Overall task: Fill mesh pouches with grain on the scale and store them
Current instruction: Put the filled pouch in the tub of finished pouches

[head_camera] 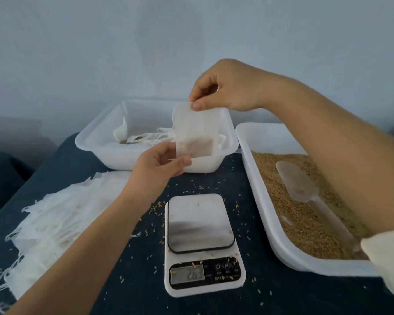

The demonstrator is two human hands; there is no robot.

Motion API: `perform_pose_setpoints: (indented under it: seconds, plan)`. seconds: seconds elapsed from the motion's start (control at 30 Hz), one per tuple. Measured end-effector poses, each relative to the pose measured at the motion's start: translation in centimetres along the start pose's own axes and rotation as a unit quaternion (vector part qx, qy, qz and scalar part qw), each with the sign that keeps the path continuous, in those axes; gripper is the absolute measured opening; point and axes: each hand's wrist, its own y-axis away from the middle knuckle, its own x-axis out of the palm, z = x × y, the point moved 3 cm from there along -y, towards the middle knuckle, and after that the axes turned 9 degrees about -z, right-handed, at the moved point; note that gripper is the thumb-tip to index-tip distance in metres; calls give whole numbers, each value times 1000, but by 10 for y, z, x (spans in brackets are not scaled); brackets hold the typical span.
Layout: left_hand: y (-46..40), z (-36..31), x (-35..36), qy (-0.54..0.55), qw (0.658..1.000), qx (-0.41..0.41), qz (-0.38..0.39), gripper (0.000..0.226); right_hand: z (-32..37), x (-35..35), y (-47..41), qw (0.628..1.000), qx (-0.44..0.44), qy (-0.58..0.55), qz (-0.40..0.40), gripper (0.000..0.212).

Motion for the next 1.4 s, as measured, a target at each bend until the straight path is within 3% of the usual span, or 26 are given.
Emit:
perform_pose_setpoints:
  seconds: [0.27, 0.5, 0.67, 0.8, 1.13, 1.4]
  plan:
    - [-14, 16, -20, -37, 997, -44, -52, 16, -48, -16, -80, 994, 47, 62, -79, 14]
    - [-20, 21, -39, -141, 989, -28, -28, 10, -121, 43, -128, 966, 159, 181, -94, 21]
    - [-21, 26, -55, -124, 991, -43, -40, 21, -170, 99, -128, 950, 238, 189, -69, 26]
    - [-22, 31, -64, -132, 989, -55, -40, 11, -189, 122, -121, 948, 233, 216, -7, 22]
    - [-17, 36, -56, -149, 986, -69, -34, 11, -197, 132, -105, 959, 232, 159, 28, 33]
    - [1, 27, -64, -143, 986, -68, -54, 14, -160, 97, -79, 973, 201, 104, -47, 35]
